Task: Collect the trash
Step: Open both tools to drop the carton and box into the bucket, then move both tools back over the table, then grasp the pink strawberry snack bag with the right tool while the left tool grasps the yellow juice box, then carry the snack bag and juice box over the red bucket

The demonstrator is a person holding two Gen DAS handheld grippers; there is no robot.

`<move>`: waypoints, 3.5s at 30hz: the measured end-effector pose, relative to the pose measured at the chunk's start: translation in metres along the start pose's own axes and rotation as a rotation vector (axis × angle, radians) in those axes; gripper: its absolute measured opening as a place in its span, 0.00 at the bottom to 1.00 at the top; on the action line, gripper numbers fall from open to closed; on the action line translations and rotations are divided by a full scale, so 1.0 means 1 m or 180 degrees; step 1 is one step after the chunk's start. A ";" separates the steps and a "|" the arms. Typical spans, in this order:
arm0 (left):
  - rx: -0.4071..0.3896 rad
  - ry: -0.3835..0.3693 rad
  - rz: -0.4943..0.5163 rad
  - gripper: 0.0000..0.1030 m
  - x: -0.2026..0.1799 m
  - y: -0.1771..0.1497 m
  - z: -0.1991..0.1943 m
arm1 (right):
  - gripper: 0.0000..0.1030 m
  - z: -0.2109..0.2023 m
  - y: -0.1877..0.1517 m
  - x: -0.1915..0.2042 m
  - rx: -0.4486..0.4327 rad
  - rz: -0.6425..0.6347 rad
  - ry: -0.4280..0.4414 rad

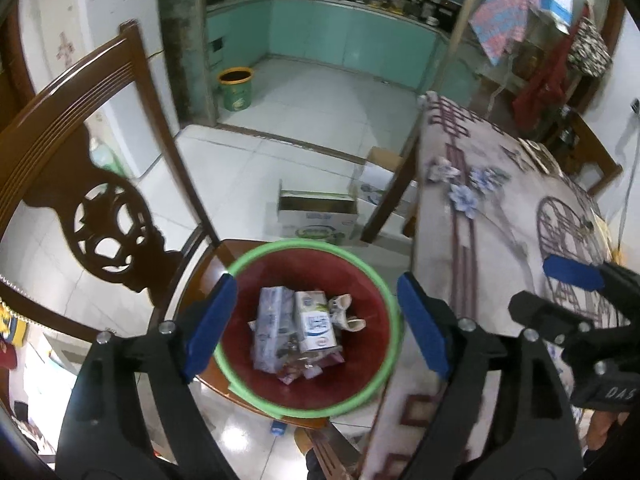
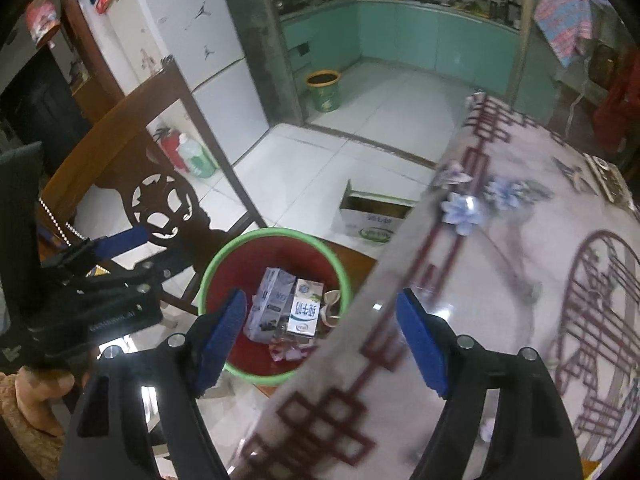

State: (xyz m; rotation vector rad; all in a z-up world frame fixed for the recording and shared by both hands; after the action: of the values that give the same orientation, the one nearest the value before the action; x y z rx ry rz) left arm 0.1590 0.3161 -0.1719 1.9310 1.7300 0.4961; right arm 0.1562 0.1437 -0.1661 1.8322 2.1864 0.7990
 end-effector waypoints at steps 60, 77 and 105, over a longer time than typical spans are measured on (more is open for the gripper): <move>0.0991 -0.1185 0.1462 0.85 -0.505 -0.161 0.027 | 0.21 -0.208 -0.274 -0.396 -0.0047 0.1772 -0.0960; 0.0274 -0.0995 0.1194 0.34 -0.457 -0.095 -0.028 | 0.21 -0.231 -0.222 -0.363 -0.0480 0.1481 -0.0830; -0.0225 -0.0789 0.0802 0.34 -0.317 -0.030 -0.065 | 0.22 -0.193 -0.123 -0.245 -0.0642 0.0902 -0.0599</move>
State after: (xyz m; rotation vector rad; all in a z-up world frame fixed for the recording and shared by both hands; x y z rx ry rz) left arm 0.0572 0.0122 -0.1183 2.0727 1.3080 0.3805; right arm 0.0162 -0.1566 -0.1150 2.0442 1.6917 0.8252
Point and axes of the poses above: each gripper's, at about its wrist camera, not at the fingertips, and z roughly the way its jaws point, x to its left, y to its top, the point moved 2 cm from there along z, roughly the way its jaws point, and after that the axes turned 5 degrees about z, right-handed, at the moved point
